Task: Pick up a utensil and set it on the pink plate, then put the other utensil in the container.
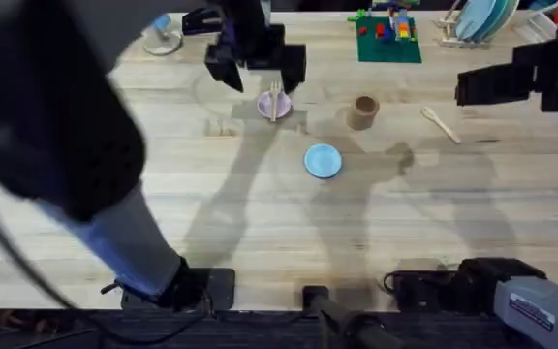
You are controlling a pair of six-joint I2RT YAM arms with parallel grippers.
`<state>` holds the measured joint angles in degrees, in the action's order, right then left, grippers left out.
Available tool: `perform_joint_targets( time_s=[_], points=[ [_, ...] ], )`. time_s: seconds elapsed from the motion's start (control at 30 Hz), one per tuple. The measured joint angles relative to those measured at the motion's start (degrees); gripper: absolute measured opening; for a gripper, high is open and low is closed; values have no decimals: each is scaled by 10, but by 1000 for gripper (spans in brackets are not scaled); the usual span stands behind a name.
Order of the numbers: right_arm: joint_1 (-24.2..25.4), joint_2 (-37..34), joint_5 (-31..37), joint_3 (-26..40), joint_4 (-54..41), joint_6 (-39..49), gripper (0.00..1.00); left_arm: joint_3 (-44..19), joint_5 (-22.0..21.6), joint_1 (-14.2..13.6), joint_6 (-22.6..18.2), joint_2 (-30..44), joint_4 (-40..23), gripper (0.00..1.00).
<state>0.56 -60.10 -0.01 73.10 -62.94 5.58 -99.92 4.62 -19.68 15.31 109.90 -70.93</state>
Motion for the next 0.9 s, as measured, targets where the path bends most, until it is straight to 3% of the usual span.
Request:
perform_joint_targets(
  time_s=[0.13,0.63,0.9],
  points=[
    [0,0,0,0,0,0,993,0,-7,0,-8,-62,-30,990],
    [0,0,0,0,0,0,994,0,-28,0,-45,-215,-123,995],
    [0,0,0,0,0,0,994,73,-34,0,-56,-361,-114,995]
  ],
)
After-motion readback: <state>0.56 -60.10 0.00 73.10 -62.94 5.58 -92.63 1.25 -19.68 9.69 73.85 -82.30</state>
